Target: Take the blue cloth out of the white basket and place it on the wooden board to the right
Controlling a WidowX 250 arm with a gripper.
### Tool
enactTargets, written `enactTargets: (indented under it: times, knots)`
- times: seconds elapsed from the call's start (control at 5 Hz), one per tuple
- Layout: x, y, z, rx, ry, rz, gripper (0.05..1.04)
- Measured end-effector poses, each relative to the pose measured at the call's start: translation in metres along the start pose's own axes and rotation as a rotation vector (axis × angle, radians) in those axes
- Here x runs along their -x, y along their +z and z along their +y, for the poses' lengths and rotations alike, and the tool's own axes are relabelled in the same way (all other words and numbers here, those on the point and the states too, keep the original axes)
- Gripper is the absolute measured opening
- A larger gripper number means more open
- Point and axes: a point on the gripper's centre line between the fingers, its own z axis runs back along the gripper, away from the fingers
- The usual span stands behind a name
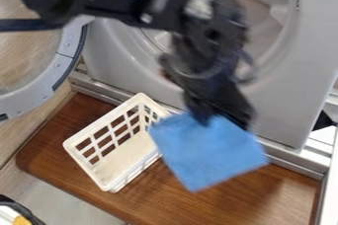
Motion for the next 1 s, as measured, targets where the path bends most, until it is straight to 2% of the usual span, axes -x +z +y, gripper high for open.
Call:
enactTargets:
  times: [0.2,0.6,0.8,1.0]
  knots:
    - [-0.004,-0.006,-0.021,0.041,-0.043,0.015,0.05]
    - [-0.001,-0.052,-0.035,0.155,-0.087,0.158,0.066]
    - [0.001,-0.069,-0.041,0.191,-0.108,0.197,0.203]
    - [0.003,-0.076,-0.037,0.21,-0.087,0.21,0.455]
